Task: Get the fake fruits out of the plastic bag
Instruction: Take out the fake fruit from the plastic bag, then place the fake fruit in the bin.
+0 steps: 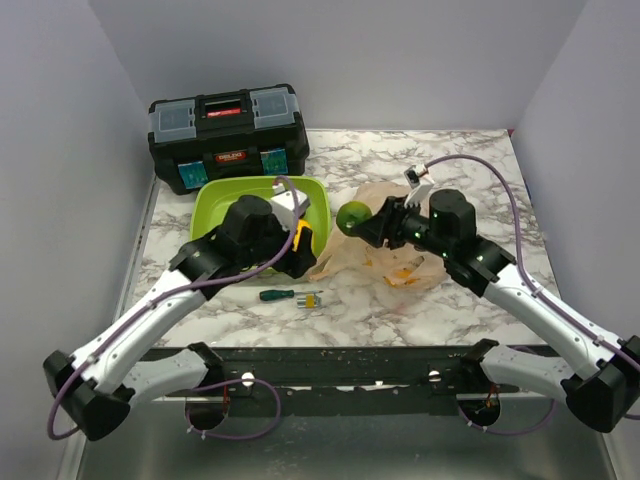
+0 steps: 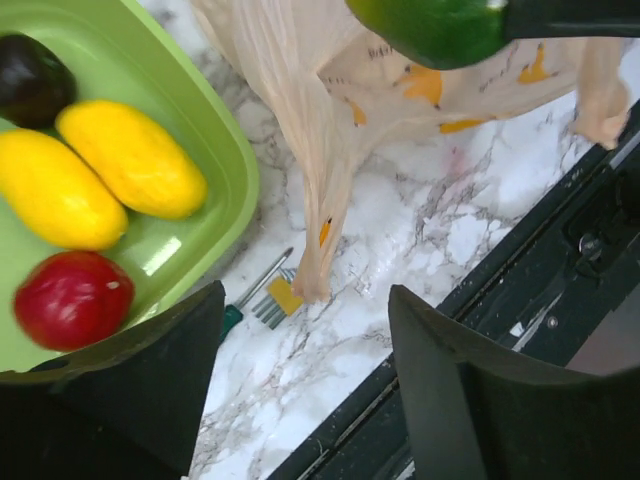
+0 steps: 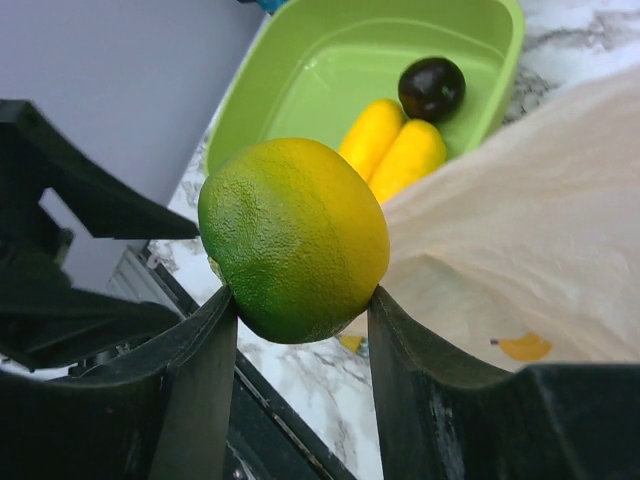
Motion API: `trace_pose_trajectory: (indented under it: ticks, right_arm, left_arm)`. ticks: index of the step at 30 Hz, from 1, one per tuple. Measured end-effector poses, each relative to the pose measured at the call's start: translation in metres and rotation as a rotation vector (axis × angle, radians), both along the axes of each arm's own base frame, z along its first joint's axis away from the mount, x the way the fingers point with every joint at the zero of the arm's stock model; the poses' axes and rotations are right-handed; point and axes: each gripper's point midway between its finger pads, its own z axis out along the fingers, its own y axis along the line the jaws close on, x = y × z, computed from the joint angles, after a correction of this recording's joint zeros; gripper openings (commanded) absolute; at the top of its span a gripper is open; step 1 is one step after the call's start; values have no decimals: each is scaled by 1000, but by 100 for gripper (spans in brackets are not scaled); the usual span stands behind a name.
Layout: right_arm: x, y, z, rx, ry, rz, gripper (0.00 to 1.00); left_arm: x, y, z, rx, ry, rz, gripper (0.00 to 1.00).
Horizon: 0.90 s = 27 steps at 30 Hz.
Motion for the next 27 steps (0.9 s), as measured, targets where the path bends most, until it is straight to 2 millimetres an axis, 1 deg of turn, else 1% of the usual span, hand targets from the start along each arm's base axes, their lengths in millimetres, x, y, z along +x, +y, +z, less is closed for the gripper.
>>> trace_pose_trajectory:
  ticks: [2, 4, 7, 10, 12, 14, 17, 20, 24, 27]
  right_arm:
    - [6, 6, 10, 14, -15, 8, 8]
    - [12, 13, 18, 26, -25, 19, 8]
    - [23, 26, 24, 38, -30, 38, 7]
    - [35, 44, 24, 47, -20, 58, 8]
    - [41, 59, 20, 51, -11, 75, 7]
    - [44, 78, 15, 52, 3, 100, 7]
    - [50, 111, 5, 48, 23, 131, 7]
    - [56, 140, -11, 33, 52, 137, 8]
    - [70, 178, -31, 3, 95, 137, 9]
    - [84, 206, -47, -36, 136, 137, 9]
  left_arm:
    - [-6, 13, 22, -25, -61, 29, 72]
    - [-11, 30, 48, -62, -150, 76, 75]
    - [-20, 60, 79, -109, -273, 161, 80]
    - [-28, 84, 92, -140, -361, 231, 82]
    - [-30, 97, 86, -133, -391, 267, 82]
    - [-30, 105, 73, -106, -396, 297, 82]
    - [-26, 112, 51, -55, -388, 323, 82]
    - [-25, 119, 34, -15, -394, 339, 83]
    - [-26, 127, 24, -8, -426, 359, 85]
    - [-28, 130, 24, -33, -452, 372, 85]
